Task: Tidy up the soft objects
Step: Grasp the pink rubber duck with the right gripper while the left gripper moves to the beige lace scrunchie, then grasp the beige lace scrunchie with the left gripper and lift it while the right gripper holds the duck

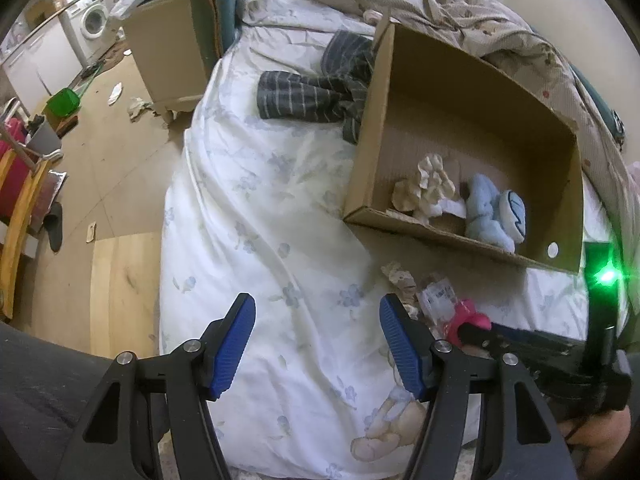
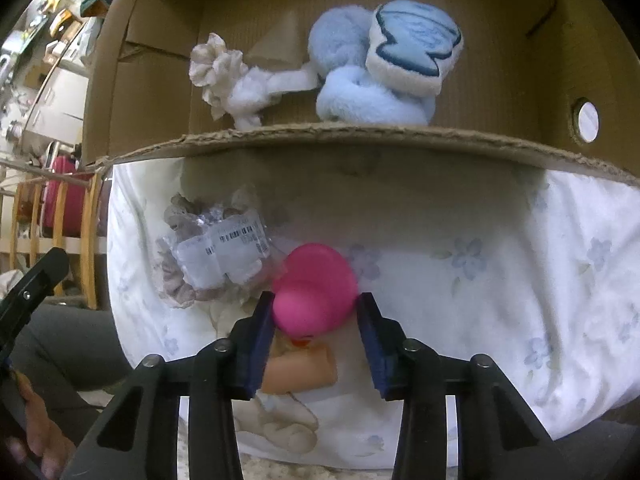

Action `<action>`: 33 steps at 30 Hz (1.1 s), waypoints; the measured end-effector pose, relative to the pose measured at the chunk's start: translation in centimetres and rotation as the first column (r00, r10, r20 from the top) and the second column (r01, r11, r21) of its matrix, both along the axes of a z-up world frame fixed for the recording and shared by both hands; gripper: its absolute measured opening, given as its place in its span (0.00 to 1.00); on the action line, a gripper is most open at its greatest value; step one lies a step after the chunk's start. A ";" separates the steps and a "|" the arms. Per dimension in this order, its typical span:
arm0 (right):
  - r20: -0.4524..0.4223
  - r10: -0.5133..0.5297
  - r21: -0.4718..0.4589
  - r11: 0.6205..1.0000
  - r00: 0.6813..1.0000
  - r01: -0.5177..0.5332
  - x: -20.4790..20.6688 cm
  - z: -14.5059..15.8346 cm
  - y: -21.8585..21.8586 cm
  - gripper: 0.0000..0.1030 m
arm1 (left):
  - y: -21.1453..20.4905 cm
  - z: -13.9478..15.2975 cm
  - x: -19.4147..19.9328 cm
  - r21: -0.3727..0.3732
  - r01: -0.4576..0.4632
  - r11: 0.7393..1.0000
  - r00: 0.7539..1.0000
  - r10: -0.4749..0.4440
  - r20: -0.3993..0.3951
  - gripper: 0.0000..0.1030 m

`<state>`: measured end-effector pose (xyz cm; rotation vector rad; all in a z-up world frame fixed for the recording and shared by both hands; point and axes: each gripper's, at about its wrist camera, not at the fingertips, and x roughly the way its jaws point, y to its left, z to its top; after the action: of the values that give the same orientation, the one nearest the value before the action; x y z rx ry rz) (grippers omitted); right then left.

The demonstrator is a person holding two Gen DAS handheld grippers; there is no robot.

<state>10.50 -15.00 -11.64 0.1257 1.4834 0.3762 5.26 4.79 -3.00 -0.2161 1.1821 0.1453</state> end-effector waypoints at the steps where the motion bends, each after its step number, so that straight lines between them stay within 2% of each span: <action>1: 0.013 0.002 0.003 1.000 1.000 -0.002 0.0 0.4 -0.1 0.28 | -0.2 -0.1 0.1 -0.002 0.008 1.000 1.000 -0.008 -0.003 0.60; 6: 0.059 -0.046 0.035 0.998 0.997 0.044 0.0 2.2 -1.6 0.28 | -2.2 -2.0 0.6 -0.041 0.082 0.996 0.994 -0.085 -0.071 0.60; 12: 0.091 -0.112 0.054 0.993 0.990 0.107 -0.5 3.7 -4.2 0.28 | -4.6 -4.8 1.4 -0.078 0.150 0.986 0.974 -0.161 -0.158 0.60; 18: 0.108 -0.156 0.103 0.984 0.982 0.146 -0.3 4.7 -6.4 0.28 | -5.7 -7.0 2.4 -0.095 0.149 0.984 0.965 -0.166 -0.205 0.60; 20: 0.109 -0.165 0.113 0.982 0.980 0.153 -0.4 4.8 -6.6 0.28 | -6.3 -7.9 2.8 -0.067 0.168 0.983 0.958 -0.179 -0.225 0.59; 23: 0.116 -0.169 0.122 0.980 0.979 0.155 -0.5 4.9 -6.7 0.28 | -7.1 -9.3 3.0 -0.026 0.213 0.977 0.936 -0.212 -0.282 0.49; 26: 0.119 -0.164 0.123 0.981 0.979 0.150 -0.6 4.9 -6.7 0.28 | -7.0 -9.7 3.0 -0.030 0.209 0.977 0.937 -0.209 -0.281 0.38; 28: 0.120 -0.161 0.127 0.981 0.980 0.146 -0.6 5.2 -6.9 0.28 | -6.8 -9.5 3.0 -0.042 0.211 0.977 0.937 -0.214 -0.275 0.13; 29: 0.122 -0.160 0.128 0.981 0.980 0.144 -0.6 5.2 -6.9 0.28 | -6.6 -9.4 3.0 -0.060 0.206 0.977 0.937 -0.215 -0.274 0.08; 33: 0.123 -0.159 0.133 0.981 0.980 0.143 -0.7 5.2 -6.8 0.28 | -5.6 -8.7 2.6 -0.102 0.195 0.976 0.939 -0.216 -0.268 0.07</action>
<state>9.80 -21.83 -6.40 0.3052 1.3094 0.3462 7.89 -0.82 -11.74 -0.1382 1.4833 -0.0548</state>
